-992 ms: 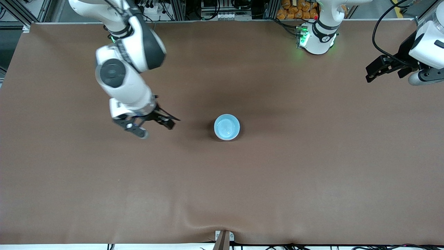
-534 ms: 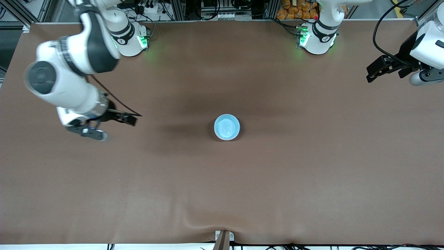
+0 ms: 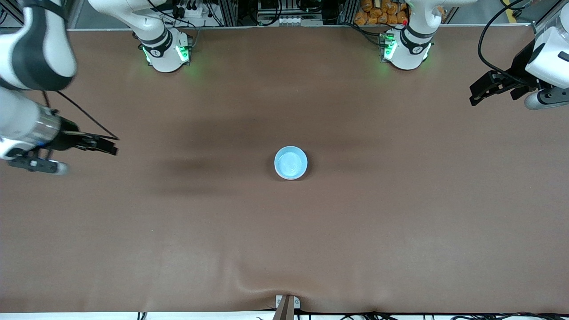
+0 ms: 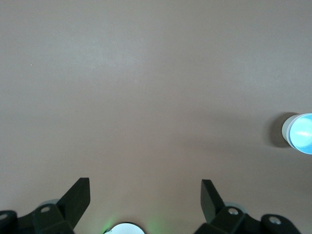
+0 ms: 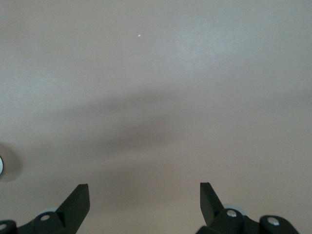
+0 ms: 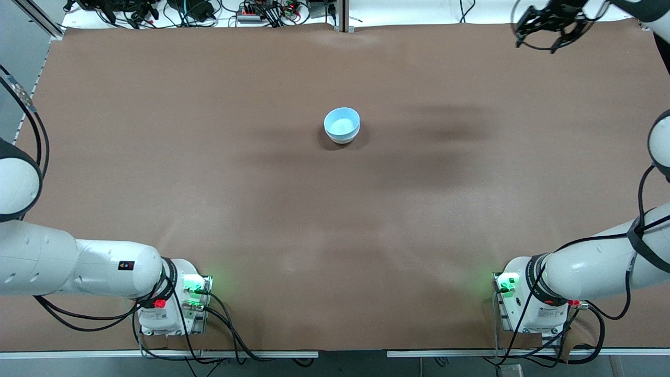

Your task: Stack pink and blue bowls on white bowl

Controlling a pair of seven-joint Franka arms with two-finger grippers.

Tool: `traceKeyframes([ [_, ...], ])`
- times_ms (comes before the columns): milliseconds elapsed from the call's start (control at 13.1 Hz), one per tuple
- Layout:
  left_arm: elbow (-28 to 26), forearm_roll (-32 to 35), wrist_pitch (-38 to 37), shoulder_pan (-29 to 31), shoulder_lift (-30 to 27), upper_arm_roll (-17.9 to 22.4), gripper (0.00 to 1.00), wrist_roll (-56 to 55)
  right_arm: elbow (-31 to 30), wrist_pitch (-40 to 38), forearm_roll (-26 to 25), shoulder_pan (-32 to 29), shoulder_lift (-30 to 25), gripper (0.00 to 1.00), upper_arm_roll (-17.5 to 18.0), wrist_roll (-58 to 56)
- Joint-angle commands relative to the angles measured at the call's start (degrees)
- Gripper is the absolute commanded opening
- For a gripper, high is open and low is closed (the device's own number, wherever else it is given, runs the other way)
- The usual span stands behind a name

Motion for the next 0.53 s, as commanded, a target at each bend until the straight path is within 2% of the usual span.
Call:
traceKeyframes([
  [0, -1.37, -0.65, 0.87, 0.41, -1.53, -0.05, 1.00, 1.26, -1.54, -2.33, -0.07, -2.30, -5.13, 1.00, 1.19, -2.06],
  [305, -1.37, -0.65, 0.87, 0.50, -1.53, -0.05, 1.00, 1.26, 3.45, -8.65, -0.33, -2.65, -6.63, 1.00, 1.10, -4.16],
  [458, -1.37, -0.65, 0.87, 0.50, -1.53, -0.05, 1.00, 1.26, 6.54, -11.82, -0.51, -4.92, -6.55, 1.00, 1.80, -8.03],
])
